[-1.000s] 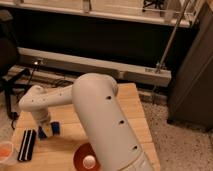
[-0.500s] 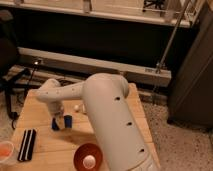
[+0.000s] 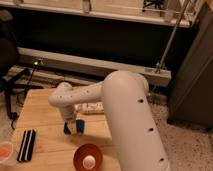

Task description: Wipe the white sponge on the table

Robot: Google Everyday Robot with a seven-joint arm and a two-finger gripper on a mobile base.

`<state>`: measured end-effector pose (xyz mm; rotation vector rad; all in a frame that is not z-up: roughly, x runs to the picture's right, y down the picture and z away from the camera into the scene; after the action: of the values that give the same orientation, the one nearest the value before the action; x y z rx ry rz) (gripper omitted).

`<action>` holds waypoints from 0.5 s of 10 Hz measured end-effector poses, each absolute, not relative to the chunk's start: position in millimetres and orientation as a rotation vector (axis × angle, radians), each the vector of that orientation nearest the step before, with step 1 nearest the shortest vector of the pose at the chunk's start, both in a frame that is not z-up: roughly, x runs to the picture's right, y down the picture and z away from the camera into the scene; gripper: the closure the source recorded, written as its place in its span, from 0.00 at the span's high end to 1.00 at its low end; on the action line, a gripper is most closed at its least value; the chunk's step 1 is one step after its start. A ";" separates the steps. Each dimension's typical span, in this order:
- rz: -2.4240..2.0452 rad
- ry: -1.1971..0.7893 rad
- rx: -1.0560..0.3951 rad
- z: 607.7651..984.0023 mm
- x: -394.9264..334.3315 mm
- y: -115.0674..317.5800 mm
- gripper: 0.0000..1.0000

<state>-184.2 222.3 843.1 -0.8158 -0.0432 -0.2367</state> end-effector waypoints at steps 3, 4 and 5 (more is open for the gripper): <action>-0.228 -0.053 -0.833 812.5 -171.3 253.7 0.24; -0.237 -0.076 -0.831 804.1 -179.2 258.5 0.24; -0.261 -0.105 -0.830 793.3 -191.7 265.1 0.24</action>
<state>-191.7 265.1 793.3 -0.8304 -0.1046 -0.2611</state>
